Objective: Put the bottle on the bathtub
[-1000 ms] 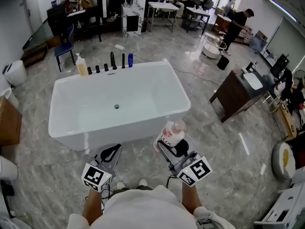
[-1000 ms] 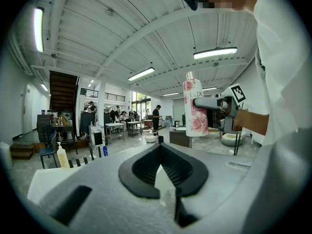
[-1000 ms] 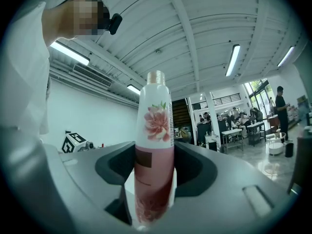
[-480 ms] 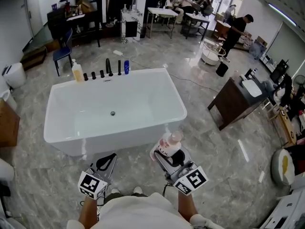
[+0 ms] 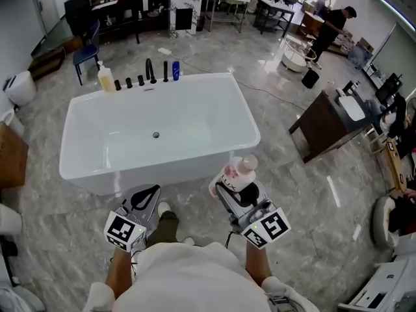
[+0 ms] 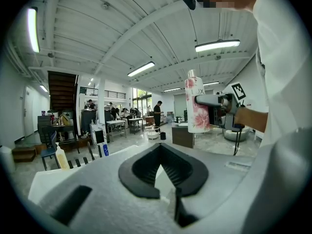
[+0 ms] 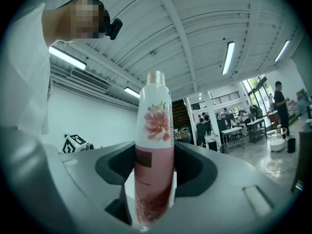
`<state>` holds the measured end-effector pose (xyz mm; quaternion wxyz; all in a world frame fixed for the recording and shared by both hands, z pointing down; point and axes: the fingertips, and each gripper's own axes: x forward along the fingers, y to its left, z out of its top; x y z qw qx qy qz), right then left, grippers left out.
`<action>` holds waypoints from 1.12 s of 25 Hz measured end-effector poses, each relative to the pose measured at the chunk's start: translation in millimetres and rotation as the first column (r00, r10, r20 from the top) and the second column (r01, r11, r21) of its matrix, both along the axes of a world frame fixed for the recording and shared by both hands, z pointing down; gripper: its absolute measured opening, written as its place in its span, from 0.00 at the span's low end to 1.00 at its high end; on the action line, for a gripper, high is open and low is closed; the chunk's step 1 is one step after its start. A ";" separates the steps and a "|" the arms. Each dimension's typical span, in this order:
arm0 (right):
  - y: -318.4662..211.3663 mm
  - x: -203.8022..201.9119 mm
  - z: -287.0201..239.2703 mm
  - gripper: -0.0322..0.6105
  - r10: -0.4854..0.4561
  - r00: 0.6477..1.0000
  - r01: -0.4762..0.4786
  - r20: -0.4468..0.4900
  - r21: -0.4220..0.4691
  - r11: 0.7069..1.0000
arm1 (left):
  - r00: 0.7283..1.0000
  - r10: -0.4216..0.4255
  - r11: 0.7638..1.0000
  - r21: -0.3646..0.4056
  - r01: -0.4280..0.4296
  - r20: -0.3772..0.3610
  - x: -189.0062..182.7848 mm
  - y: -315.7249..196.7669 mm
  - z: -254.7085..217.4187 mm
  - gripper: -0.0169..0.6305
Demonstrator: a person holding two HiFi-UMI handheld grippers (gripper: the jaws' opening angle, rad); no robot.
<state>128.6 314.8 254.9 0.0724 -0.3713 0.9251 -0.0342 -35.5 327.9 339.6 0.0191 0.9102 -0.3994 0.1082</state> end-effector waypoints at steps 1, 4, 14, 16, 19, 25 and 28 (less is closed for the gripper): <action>-7.2 -2.3 0.2 0.43 0.001 1.000 -0.001 0.003 -0.002 1.000 | 1.000 -0.001 1.000 -0.001 0.001 0.000 -2.9 -7.2 0.1 0.02; -28.8 -7.6 3.6 0.43 0.001 1.000 -0.001 0.009 -0.016 1.000 | 1.000 0.002 1.000 -0.011 -0.002 -0.007 -7.9 -30.3 3.9 0.02; -156.9 -47.0 14.3 0.43 0.019 0.999 -0.021 -0.028 -0.056 0.998 | 0.998 0.026 0.998 -0.055 -0.030 -0.062 -37.3 -166.2 27.4 0.02; -192.2 -56.9 11.0 0.43 0.025 0.999 -0.027 -0.029 -0.065 0.998 | 0.996 0.032 0.997 -0.062 -0.037 -0.079 -44.5 -201.6 26.0 0.02; -241.7 -70.4 7.0 0.43 0.033 0.999 -0.035 -0.024 -0.077 0.996 | 0.995 0.053 0.996 -0.062 -0.058 -0.087 -55.3 -250.6 21.3 0.02; -320.6 -87.0 3.4 0.43 0.059 0.998 -0.060 -0.010 -0.078 0.995 | 0.994 0.075 0.995 -0.065 -0.080 -0.082 -74.4 -329.9 17.3 0.02; -347.3 -84.2 7.7 0.43 0.070 0.998 -0.070 -0.003 -0.085 0.994 | 0.994 0.085 0.994 -0.068 -0.090 -0.074 -71.9 -357.0 18.7 0.02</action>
